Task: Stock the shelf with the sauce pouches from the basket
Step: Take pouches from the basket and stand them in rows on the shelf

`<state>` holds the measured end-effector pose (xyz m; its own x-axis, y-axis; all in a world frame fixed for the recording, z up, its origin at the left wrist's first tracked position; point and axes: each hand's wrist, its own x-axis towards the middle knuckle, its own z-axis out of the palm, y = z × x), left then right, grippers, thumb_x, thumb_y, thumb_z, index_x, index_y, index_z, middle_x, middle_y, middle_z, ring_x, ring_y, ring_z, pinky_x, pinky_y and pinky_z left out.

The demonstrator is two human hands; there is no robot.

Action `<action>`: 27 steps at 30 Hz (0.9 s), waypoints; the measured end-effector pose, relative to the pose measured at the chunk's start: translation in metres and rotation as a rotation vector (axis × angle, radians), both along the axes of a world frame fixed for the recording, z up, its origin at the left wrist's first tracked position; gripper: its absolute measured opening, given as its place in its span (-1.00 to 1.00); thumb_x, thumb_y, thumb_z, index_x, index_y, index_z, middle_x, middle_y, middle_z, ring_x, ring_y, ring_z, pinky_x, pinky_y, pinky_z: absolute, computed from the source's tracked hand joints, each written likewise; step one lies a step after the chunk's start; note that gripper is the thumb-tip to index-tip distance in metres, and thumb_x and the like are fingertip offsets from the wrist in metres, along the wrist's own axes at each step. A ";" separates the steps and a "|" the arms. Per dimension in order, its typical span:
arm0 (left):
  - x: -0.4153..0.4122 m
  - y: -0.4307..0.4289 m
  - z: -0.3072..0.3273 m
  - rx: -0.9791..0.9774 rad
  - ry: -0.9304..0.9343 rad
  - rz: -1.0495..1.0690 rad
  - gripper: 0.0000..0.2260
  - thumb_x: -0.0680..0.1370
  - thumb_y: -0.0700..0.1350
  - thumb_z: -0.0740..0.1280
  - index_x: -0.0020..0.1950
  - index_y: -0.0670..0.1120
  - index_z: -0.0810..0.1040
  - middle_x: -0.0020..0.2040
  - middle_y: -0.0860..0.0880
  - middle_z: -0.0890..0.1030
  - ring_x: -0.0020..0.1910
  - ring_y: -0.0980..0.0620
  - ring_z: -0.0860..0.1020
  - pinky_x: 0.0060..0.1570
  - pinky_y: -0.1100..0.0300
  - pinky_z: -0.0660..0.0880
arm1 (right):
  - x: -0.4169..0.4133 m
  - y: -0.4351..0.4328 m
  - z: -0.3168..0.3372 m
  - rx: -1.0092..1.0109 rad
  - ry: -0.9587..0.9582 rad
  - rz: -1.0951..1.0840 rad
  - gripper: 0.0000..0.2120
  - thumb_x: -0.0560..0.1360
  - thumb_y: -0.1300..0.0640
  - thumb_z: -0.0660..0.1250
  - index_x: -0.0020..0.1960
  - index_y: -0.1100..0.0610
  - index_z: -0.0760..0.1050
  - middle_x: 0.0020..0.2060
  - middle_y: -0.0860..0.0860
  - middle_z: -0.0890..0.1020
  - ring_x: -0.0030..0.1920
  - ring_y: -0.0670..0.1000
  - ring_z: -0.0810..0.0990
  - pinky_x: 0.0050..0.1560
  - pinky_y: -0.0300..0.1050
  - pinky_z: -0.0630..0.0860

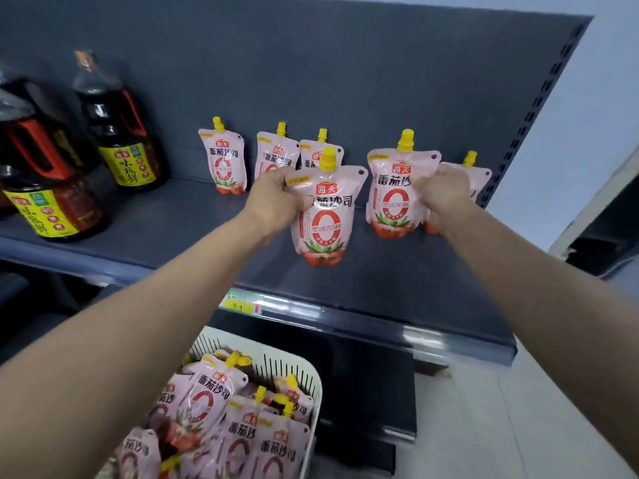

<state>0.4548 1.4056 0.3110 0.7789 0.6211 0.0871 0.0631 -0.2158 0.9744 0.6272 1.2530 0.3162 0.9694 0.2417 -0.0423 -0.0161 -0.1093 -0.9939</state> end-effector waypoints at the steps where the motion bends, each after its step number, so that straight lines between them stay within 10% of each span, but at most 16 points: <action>1: 0.010 -0.003 -0.001 -0.010 0.002 0.014 -0.72 0.48 -0.43 0.29 0.16 -0.24 0.52 -0.02 -0.09 0.59 -0.14 0.06 0.57 -0.23 0.29 0.55 | 0.013 0.002 -0.004 -0.003 0.004 -0.007 -0.75 0.49 0.35 0.30 -0.29 0.08 0.47 -0.24 0.04 0.62 -0.05 0.16 0.66 0.04 0.15 0.61; 14: 0.074 0.016 -0.032 -0.063 0.050 0.119 -0.80 0.47 -0.42 0.30 -0.10 -0.11 0.53 -0.10 -0.03 0.61 -0.08 0.01 0.58 -0.02 0.11 0.54 | 0.101 0.059 -0.048 -0.132 0.105 0.026 -0.79 0.52 0.22 0.30 0.14 0.17 0.58 0.01 0.10 0.66 -0.15 0.02 0.57 -0.10 -0.12 0.54; 19: 0.080 0.028 -0.043 -0.074 0.059 0.128 -0.78 0.47 -0.42 0.30 -0.11 -0.10 0.53 -0.14 0.02 0.61 -0.14 0.10 0.58 -0.07 0.17 0.53 | 0.112 0.071 -0.054 -0.058 0.167 -0.002 -0.78 0.50 0.25 0.31 0.12 0.15 0.60 -0.31 -0.05 0.56 -0.41 -0.10 0.48 -0.49 -0.27 0.42; 27: 0.087 0.033 -0.046 -0.097 0.061 0.094 -0.77 0.48 -0.43 0.29 0.06 -0.19 0.54 -0.03 -0.09 0.62 -0.09 0.05 0.58 0.04 0.07 0.53 | 0.120 0.074 -0.056 -0.139 0.058 0.034 -0.77 0.50 0.33 0.28 0.11 0.19 0.60 -0.11 0.03 0.59 -0.12 0.02 0.57 -0.08 -0.08 0.59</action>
<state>0.5416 1.4384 0.2646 0.7192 0.6944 -0.0232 0.1386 -0.1107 0.9841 0.7473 1.3272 0.2601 0.9556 0.2627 -0.1337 -0.0674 -0.2471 -0.9667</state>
